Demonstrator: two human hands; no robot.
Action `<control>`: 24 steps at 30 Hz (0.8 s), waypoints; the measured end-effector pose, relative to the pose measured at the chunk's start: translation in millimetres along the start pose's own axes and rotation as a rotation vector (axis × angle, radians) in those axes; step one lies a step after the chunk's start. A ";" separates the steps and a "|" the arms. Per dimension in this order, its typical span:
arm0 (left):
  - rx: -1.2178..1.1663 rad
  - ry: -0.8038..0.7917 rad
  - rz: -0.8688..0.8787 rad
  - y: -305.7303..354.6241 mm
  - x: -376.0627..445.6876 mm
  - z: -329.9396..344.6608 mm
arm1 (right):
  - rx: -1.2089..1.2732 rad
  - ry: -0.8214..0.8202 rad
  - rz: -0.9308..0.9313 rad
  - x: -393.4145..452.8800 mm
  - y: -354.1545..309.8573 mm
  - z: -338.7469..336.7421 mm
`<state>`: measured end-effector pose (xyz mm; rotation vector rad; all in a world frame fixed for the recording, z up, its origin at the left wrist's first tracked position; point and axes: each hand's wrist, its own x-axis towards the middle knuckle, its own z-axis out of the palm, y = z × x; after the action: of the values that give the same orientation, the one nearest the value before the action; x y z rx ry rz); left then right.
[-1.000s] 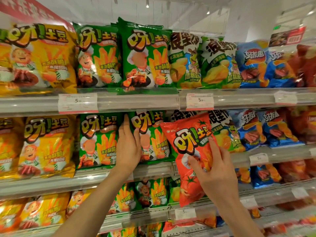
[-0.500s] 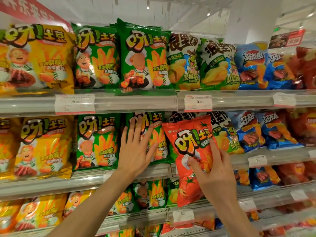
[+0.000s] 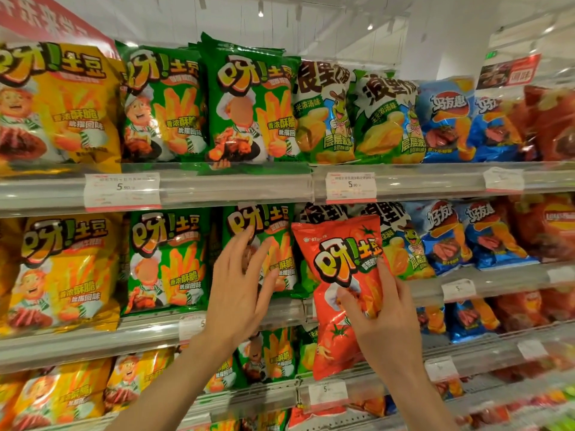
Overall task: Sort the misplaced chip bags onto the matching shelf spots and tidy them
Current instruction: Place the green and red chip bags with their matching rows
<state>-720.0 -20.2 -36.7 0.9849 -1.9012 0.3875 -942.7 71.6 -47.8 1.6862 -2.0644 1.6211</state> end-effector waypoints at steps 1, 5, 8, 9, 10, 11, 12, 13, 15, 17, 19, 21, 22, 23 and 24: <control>-0.123 -0.014 -0.057 10.5 -7.9 -4.9 | 0.011 -0.006 0.018 -0.8 -0.5 -1.4; -0.603 -0.383 -0.427 48.6 -28.1 -21.6 | 0.049 -0.076 0.102 -1.8 -3.5 -5.4; -0.900 -0.626 -0.589 65.1 -32.3 -23.8 | 0.118 -0.139 0.139 -1.9 -8.7 -6.7; -0.974 -0.645 -0.609 67.7 -32.6 -23.0 | 0.146 -0.162 0.149 -1.7 -10.7 -7.4; -1.024 -0.645 -0.620 70.7 -32.2 -22.7 | 0.176 -0.183 0.154 -1.5 -12.4 -8.3; -1.050 -0.627 -0.623 72.5 -32.0 -21.7 | 0.209 -0.198 0.156 -1.0 -13.8 -9.5; -1.056 -0.600 -0.626 73.5 -32.0 -20.2 | 0.246 -0.212 0.160 -0.7 -15.5 -11.0; -1.050 -0.569 -0.637 74.7 -31.9 -19.3 | 0.283 -0.233 0.164 -0.8 -17.6 -13.2; -1.055 -0.515 -0.667 75.8 -32.1 -19.1 | 0.338 -0.287 0.161 -1.5 -20.1 -18.6; -1.070 -0.490 -0.690 75.8 -32.9 -21.0 | 0.388 -0.319 0.164 -0.8 -18.8 -23.8; -1.100 -0.471 -0.723 75.9 -32.6 -23.5 | 0.438 -0.324 0.197 3.4 -13.4 -30.1; -1.130 -0.440 -0.757 76.6 -32.6 -26.9 | 0.452 -0.330 0.239 8.5 -6.4 -35.7; -1.137 -0.434 -0.766 77.3 -33.0 -29.0 | 0.467 -0.350 0.256 10.0 -3.8 -37.9; -1.137 -0.435 -0.769 77.7 -33.6 -30.9 | 0.496 -0.382 0.279 10.7 -2.4 -39.1; -1.134 -0.440 -0.772 78.1 -34.2 -33.0 | 0.531 -0.421 0.298 10.2 -0.3 -38.4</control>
<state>-751.9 65.5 -38.4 0.9006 -1.5167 -1.3016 -967.7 91.3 -24.1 2.1133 -2.3005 2.2329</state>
